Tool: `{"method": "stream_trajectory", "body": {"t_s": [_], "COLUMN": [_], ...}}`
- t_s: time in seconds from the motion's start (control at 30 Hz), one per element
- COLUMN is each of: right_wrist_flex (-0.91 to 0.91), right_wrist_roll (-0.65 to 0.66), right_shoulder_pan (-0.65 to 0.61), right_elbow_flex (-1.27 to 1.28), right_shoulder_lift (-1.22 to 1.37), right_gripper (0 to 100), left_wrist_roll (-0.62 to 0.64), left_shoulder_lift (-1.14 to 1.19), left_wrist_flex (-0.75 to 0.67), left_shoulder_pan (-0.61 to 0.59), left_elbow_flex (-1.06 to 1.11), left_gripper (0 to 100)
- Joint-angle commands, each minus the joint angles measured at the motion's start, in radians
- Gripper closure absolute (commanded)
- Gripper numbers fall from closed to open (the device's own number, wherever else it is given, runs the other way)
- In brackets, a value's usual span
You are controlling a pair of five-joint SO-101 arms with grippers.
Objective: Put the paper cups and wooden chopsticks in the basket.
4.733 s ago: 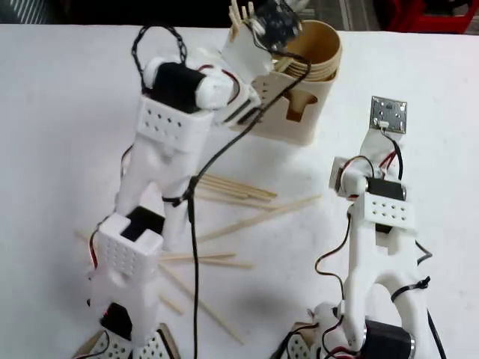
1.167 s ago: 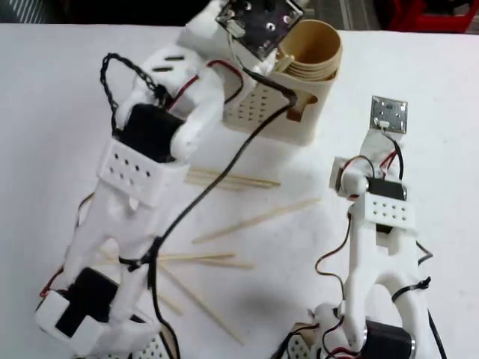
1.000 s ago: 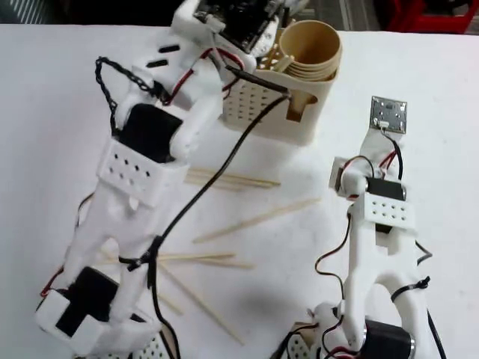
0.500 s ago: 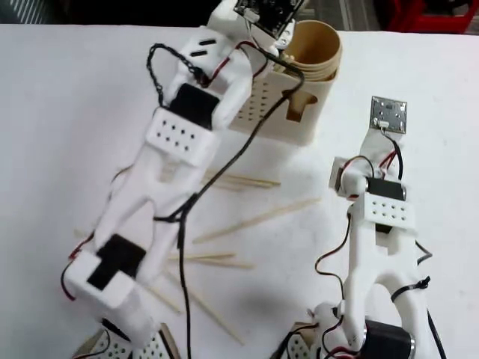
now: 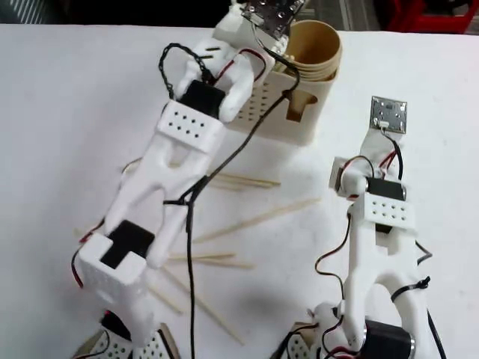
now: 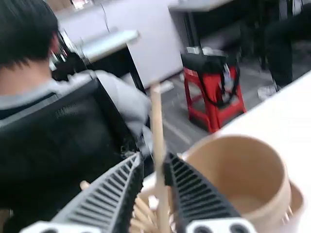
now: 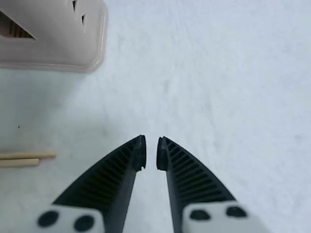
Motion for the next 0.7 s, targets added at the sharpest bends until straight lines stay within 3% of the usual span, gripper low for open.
{"method": "stream_trajectory", "body": {"t_s": [0.0, 0.37, 0.57, 0.67], "right_wrist_flex": [-0.015, -0.015, -0.013, -0.010], "right_wrist_roll": [0.000, 0.000, 0.000, 0.000], "right_shoulder_pan": [0.004, 0.002, 0.005, 0.007], "right_elbow_flex": [-0.011, -0.009, -0.011, -0.014], "right_shoulder_lift": [-0.004, -0.004, -0.012, -0.013], "right_gripper": [94.6, 94.6, 94.6, 94.6], "left_wrist_roll": [0.011, 0.002, 0.002, 0.009], "left_shoulder_lift": [-0.105, -0.374, -0.552, -0.648], "left_wrist_flex": [0.123, 0.531, 0.709, 0.778], "left_shoulder_pan": [-0.007, -0.099, -0.199, -0.254], "left_elbow_flex": [-0.026, -0.015, -0.015, -0.015], "left_gripper": [88, 87, 97, 97]}}
